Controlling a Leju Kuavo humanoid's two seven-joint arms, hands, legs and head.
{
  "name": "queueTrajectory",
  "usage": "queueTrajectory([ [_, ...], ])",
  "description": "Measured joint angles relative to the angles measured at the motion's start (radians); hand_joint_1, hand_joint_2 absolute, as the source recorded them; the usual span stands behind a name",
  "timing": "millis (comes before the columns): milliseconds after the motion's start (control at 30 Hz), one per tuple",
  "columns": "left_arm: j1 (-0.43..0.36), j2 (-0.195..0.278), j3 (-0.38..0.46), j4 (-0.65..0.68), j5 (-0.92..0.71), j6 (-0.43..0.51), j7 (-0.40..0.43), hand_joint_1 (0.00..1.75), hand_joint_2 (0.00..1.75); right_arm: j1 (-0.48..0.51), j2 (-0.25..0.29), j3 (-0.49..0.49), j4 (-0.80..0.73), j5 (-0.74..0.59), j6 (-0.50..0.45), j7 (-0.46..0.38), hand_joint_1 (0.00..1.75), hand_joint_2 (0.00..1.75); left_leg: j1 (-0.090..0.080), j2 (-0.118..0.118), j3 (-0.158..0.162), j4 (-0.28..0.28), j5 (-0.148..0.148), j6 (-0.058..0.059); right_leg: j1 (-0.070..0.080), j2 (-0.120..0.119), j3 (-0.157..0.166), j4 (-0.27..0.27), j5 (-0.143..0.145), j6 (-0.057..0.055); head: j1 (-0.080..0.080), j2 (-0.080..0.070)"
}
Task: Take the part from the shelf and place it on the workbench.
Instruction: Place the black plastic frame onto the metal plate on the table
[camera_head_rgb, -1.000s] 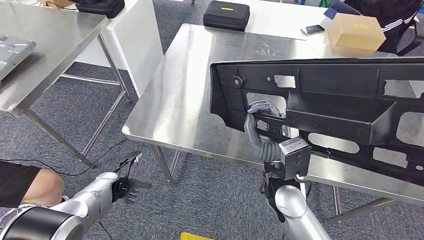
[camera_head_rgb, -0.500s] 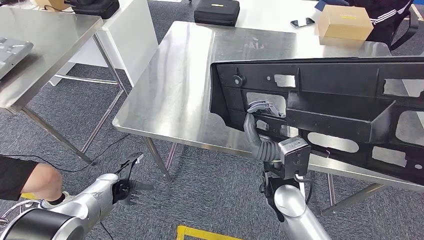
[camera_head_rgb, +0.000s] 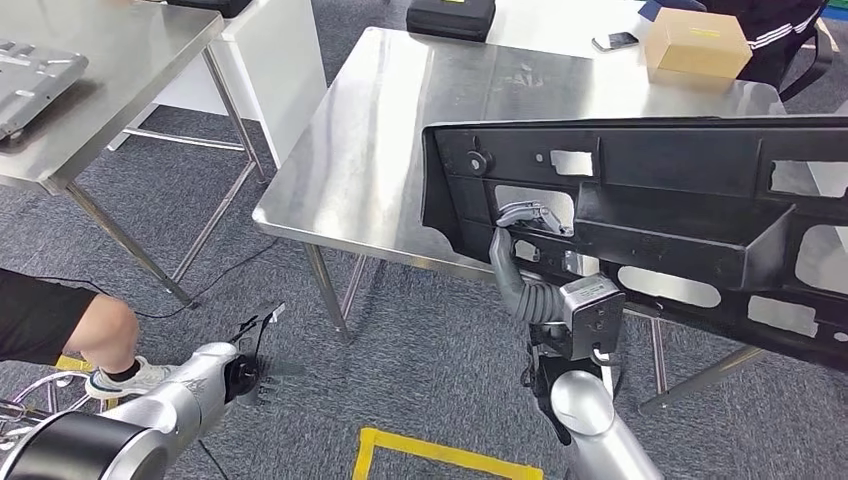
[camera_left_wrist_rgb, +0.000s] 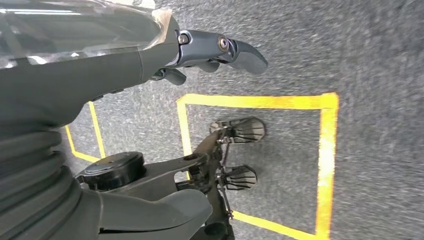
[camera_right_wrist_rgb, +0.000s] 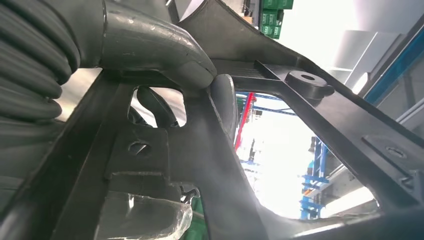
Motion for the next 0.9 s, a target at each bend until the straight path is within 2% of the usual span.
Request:
queueTrajectory([
  [33,0.0,0.0,0.0,0.0,0.0,0.0,0.0,0.0,1.75,-0.001,0.0,0.0,0.0,0.0,0.0,0.0,1.75,1.75,0.0,0.0,-0.009,0.001,0.009,-0.004,-0.001,-0.001,0.054,-0.074,0.013,0.004,0.0,0.0],
  [67,0.0,0.0,0.0,0.0,0.0,0.0,0.0,0.0,1.75,-0.002,0.0,0.0,0.0,0.0,0.0,0.0,1.75,1.75,-0.001,0.0,-0.018,0.002,0.017,-0.009,0.001,-0.001,0.106,-0.15,0.018,0.003,0.0,0.0],
  [100,0.0,0.001,0.0,0.0,0.0,0.0,0.0,0.0,1.75,-0.002,0.0,0.0,0.0,0.0,0.0,0.0,1.75,1.75,-0.003,-0.001,-0.022,0.001,0.026,-0.015,0.004,-0.001,0.143,-0.206,0.017,-0.003,-0.001,0.0],
  [133,0.0,0.001,0.0,0.0,0.0,0.0,0.0,0.0,1.75,-0.003,0.0,0.0,0.0,0.0,0.0,0.0,1.75,1.75,-0.004,-0.001,-0.025,0.0,0.035,-0.021,0.007,-0.001,0.162,-0.237,0.013,-0.011,-0.002,0.0],
  [167,0.0,0.001,0.0,0.0,0.0,0.0,0.0,0.0,1.75,-0.002,0.0,0.0,0.0,0.0,0.0,0.0,1.75,1.75,-0.005,-0.001,-0.026,-0.002,0.044,-0.026,0.011,0.0,0.165,-0.245,0.015,-0.02,-0.003,0.0],
  [233,0.001,0.003,0.0,0.0,0.0,0.0,0.0,0.0,1.75,-0.003,0.0,0.0,0.0,0.0,0.0,0.0,1.75,1.75,-0.003,-0.002,-0.034,-0.001,0.045,-0.036,0.003,-0.001,0.152,-0.244,0.031,-0.04,-0.005,0.0],
  [267,0.002,0.004,0.0,0.001,0.0,0.0,0.0,0.0,1.75,-0.004,0.001,0.0,0.0,0.0,0.0,0.0,1.75,1.75,-0.001,-0.003,-0.043,0.014,0.022,-0.041,-0.002,-0.003,0.143,-0.245,0.041,-0.052,-0.007,0.0],
  [300,0.002,0.004,0.0,0.001,0.0,0.0,0.0,0.0,1.75,-0.005,0.002,0.001,0.0,0.0,0.0,0.0,1.75,1.75,0.001,-0.004,-0.057,0.049,-0.017,-0.045,-0.006,-0.004,0.132,-0.247,0.052,-0.063,-0.008,0.0],
  [367,0.003,0.004,0.0,0.001,0.0,0.0,0.0,0.0,1.75,-0.005,0.003,0.001,0.0,0.0,0.0,0.0,1.75,1.75,0.003,-0.005,-0.094,0.177,-0.118,-0.054,-0.005,-0.005,0.107,-0.246,0.074,-0.073,-0.011,0.0],
  [400,0.003,0.004,0.0,0.001,0.0,0.001,0.0,0.0,1.75,-0.005,0.004,0.001,0.0,0.0,0.0,0.0,1.75,1.75,0.003,-0.005,-0.108,0.242,-0.148,-0.058,-0.004,-0.005,0.094,-0.245,0.085,-0.073,-0.011,0.0],
  [433,0.005,0.005,0.0,0.001,0.0,0.001,0.0,0.0,1.75,-0.005,0.004,0.001,0.0,0.0,0.0,0.0,1.75,1.75,0.005,-0.005,-0.111,0.286,-0.155,-0.061,-0.004,-0.005,0.081,-0.245,0.095,-0.071,-0.012,0.0],
  [467,0.005,0.005,0.0,0.001,0.0,0.001,0.0,0.0,1.75,-0.004,0.004,0.001,0.0,0.0,0.0,0.0,1.75,1.75,0.007,-0.005,-0.097,0.295,-0.142,-0.063,-0.004,-0.005,0.069,-0.244,0.105,-0.068,-0.012,0.0],
  [500,0.005,0.005,0.0,0.001,0.0,0.001,0.0,0.0,1.75,-0.004,0.003,0.001,0.0,0.0,0.0,0.0,1.75,1.75,0.009,-0.005,-0.063,0.265,-0.117,-0.063,-0.005,-0.005,0.058,-0.243,0.113,-0.064,-0.012,0.0],
  [533,0.004,0.005,0.0,0.001,0.0,0.001,0.0,0.0,1.75,-0.004,0.003,0.001,0.0,0.0,0.0,0.0,1.75,1.75,0.012,-0.005,-0.013,0.208,-0.097,-0.062,-0.005,-0.004,0.048,-0.242,0.121,-0.059,-0.012,0.0],
  [600,0.001,0.004,0.0,0.0,0.0,0.001,0.0,0.0,1.75,-0.004,0.003,0.0,0.0,0.0,0.0,0.0,1.75,1.75,0.012,-0.007,0.084,0.076,-0.097,-0.059,-0.002,-0.004,0.034,-0.238,0.134,-0.045,-0.012,0.0],
  [633,0.0,0.004,0.0,0.0,0.0,0.001,0.0,0.0,1.75,-0.005,0.003,0.0,0.0,0.0,0.0,0.0,1.75,1.75,0.009,-0.009,0.109,0.037,-0.107,-0.055,0.0,-0.005,0.031,-0.238,0.141,-0.037,-0.011,0.0],
  [667,0.0,0.004,0.0,0.0,0.0,0.001,0.0,0.0,1.75,-0.006,0.003,0.001,0.0,0.0,0.0,0.0,1.75,1.75,0.004,-0.011,0.116,0.018,-0.112,-0.049,0.001,-0.006,0.028,-0.24,0.149,-0.029,-0.01,0.0],
  [733,-0.001,0.002,0.0,0.0,0.0,0.001,0.0,0.0,1.75,-0.006,0.003,0.001,0.0,0.0,0.0,0.0,1.75,1.75,0.001,-0.008,0.105,0.011,-0.098,-0.03,0.0,-0.006,0.021,-0.242,0.16,-0.014,-0.008,0.0],
  [767,-0.001,0.002,0.0,0.0,0.0,0.001,0.0,0.0,1.75,-0.006,0.002,0.001,0.0,0.0,0.0,0.0,1.75,1.75,0.002,-0.006,0.096,0.008,-0.086,-0.019,0.001,-0.005,0.01,-0.229,0.147,-0.014,-0.007,0.0],
  [800,-0.002,0.001,0.0,0.0,0.0,0.001,0.0,0.0,1.75,-0.006,0.002,0.0,0.0,0.0,0.0,0.0,1.75,1.75,0.003,-0.003,0.086,0.005,-0.073,-0.009,0.002,-0.005,-0.005,-0.198,0.118,-0.017,-0.005,0.0],
  [867,-0.004,0.001,0.0,0.0,0.0,0.0,0.0,0.0,1.75,-0.006,0.001,0.0,0.0,0.0,0.0,0.0,1.75,1.75,0.003,0.0,0.057,0.003,-0.048,0.002,0.002,-0.005,-0.049,-0.07,0.027,-0.028,-0.002,0.0],
  [900,-0.003,0.001,0.0,0.0,0.0,0.0,0.0,0.0,1.75,-0.005,0.001,0.0,0.0,0.0,0.0,0.0,1.75,1.75,0.001,0.0,0.041,0.004,-0.035,0.003,0.002,-0.005,-0.065,0.001,-0.007,-0.028,-0.001,0.0],
])
